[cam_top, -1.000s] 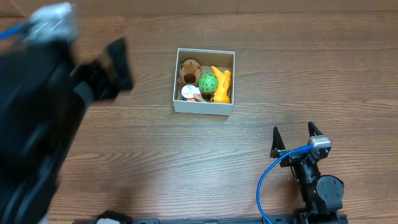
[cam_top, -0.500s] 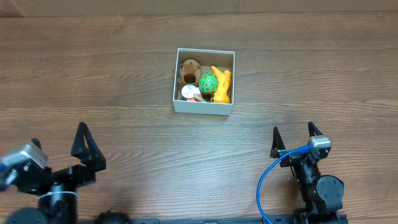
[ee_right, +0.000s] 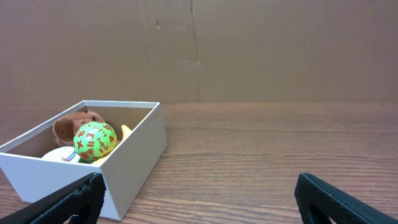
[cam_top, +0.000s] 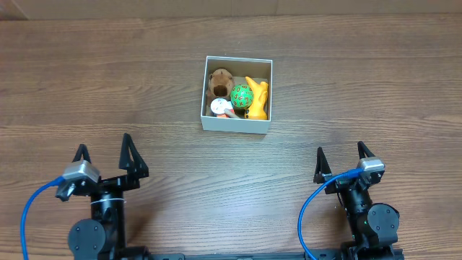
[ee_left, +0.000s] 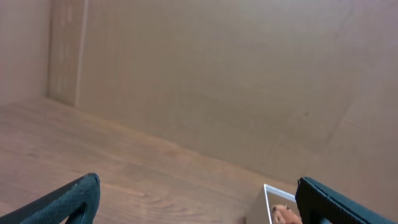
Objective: Pack container
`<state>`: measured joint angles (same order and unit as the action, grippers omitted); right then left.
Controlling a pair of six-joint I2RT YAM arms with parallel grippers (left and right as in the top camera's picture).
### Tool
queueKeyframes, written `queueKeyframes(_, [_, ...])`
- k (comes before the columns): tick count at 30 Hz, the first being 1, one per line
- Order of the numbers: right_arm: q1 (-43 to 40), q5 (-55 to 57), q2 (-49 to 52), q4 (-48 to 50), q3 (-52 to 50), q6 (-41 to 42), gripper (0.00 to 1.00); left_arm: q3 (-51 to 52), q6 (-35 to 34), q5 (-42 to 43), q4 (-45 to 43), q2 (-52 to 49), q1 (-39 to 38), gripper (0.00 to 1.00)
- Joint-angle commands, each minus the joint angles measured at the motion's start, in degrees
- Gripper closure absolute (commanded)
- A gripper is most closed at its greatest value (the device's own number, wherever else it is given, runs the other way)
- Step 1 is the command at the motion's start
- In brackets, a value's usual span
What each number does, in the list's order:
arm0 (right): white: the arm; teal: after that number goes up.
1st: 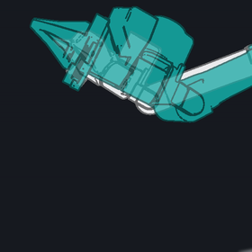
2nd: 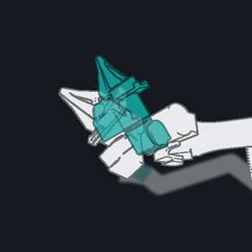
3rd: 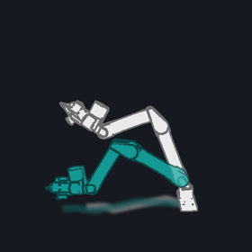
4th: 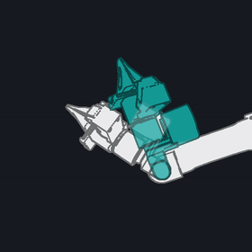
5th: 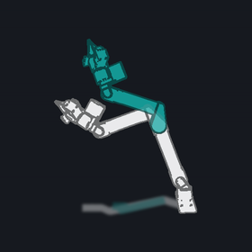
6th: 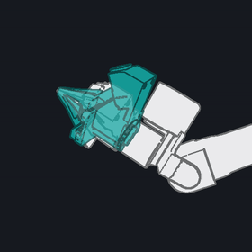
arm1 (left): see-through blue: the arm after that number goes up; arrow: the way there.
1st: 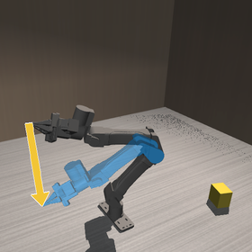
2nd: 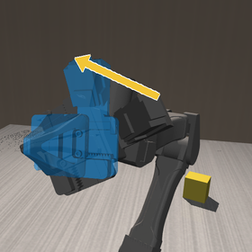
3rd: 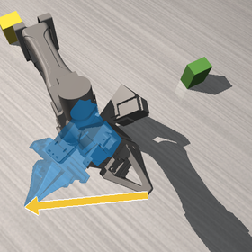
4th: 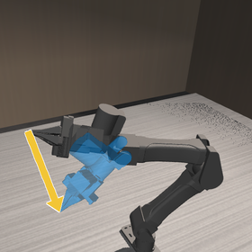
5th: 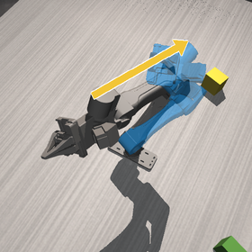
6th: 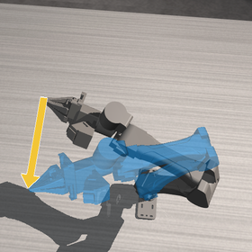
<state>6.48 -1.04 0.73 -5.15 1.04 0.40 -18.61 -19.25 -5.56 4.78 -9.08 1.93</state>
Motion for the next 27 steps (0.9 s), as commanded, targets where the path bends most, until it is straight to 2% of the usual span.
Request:
queueKeyframes(1, [0.2, 0.6, -0.6, 0.3, -0.6, 0.3, 0.0, 5.4, 2.4, 3.4, -3.4, 3.0, 0.4, 0.0])
queueKeyframes(5, [0.2, 0.6, -0.6, 0.3, -0.6, 0.3, 0.0, 8.2, 5.6, 5.2, -3.8, 5.3, 0.4, 0.0])
queueKeyframes(18, [0.2, 0.6, -0.6, 0.3, -0.6, 0.3, 0.0, 16.0, 7.7, 5.6, -3.7, 8.9, 0.4, 0.0])
queueKeyframes(23, [0.2, 0.6, -0.6, 0.3, -0.6, 0.3, 0.0, 18.4, 12.5, 5.0, -3.4, 8.9, 0.4, 0.0])
queueKeyframes(26, [0.2, 0.6, -0.6, 0.3, -0.6, 0.3, 0.0, 18.4, 18.4, 5.0, -2.1, 8.9, 0.4, 0.0])
queueKeyframes(27, [0.2, 0.6, -0.6, 0.3, -0.6, 0.3, 0.0, 18.4, 22.4, 5.0, -2.0, 8.9, 0.4, 0.0])
